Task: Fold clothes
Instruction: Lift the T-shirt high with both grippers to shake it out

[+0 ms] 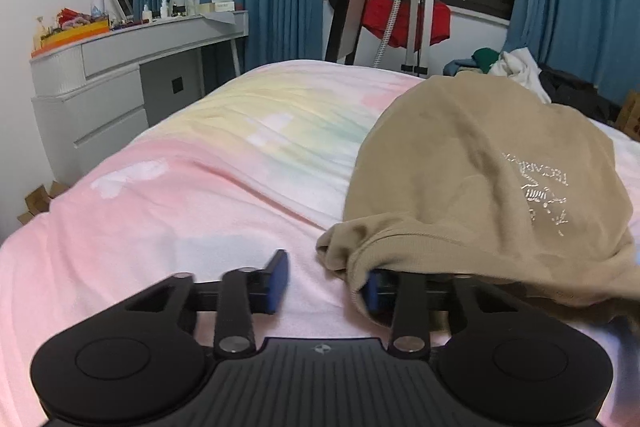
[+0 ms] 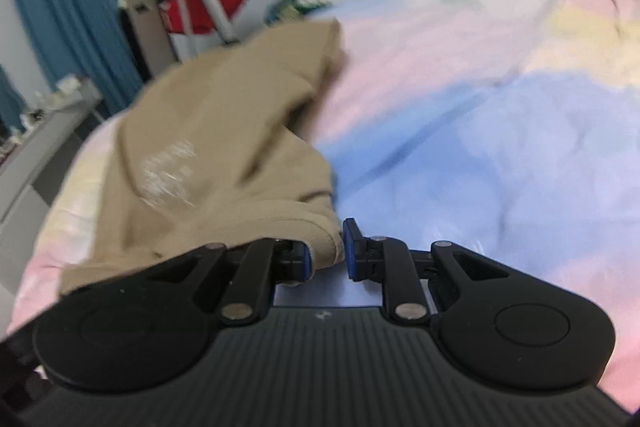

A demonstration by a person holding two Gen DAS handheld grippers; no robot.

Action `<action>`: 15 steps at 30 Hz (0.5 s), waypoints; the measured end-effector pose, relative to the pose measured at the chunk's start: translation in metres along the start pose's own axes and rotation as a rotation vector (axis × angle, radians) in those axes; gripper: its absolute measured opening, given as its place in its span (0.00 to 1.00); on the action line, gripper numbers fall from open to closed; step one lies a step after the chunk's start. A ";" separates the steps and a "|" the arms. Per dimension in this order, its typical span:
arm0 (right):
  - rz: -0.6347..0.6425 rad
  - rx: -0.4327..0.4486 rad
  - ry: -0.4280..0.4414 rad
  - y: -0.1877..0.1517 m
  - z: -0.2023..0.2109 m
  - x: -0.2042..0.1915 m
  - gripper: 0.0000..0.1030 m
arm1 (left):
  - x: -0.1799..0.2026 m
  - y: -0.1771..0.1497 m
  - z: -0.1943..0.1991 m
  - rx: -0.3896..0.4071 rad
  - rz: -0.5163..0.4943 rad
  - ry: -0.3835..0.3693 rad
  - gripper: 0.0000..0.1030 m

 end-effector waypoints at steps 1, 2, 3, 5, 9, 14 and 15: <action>-0.013 0.008 0.000 0.000 0.001 0.002 0.18 | 0.000 0.001 0.000 0.000 0.008 -0.013 0.18; -0.026 0.016 -0.001 0.000 0.002 0.003 0.17 | 0.000 0.002 0.004 0.016 0.011 -0.016 0.14; -0.039 0.024 -0.001 0.000 0.004 0.005 0.15 | -0.001 0.004 0.009 0.036 0.014 -0.016 0.09; -0.053 0.066 0.002 0.005 0.014 0.005 0.14 | -0.004 0.010 0.025 0.087 0.037 -0.042 0.06; -0.036 0.217 0.025 0.028 0.060 -0.008 0.13 | -0.010 0.032 0.072 0.220 0.059 -0.117 0.05; 0.065 0.369 0.086 0.075 0.123 -0.037 0.13 | -0.027 0.088 0.122 0.326 0.143 -0.199 0.04; 0.078 0.393 0.105 0.089 0.136 -0.042 0.13 | -0.030 0.103 0.135 0.342 0.167 -0.218 0.04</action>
Point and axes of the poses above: each gripper's, at about its wrist camera, not at the fingertips, and z roughly against the way its jaws point, x to its right, y to its top, the point moved 4 cm from there along -z, roughly the way its jaws point, and after that the axes turned 4 degrees about z, right-handed, at the moved point
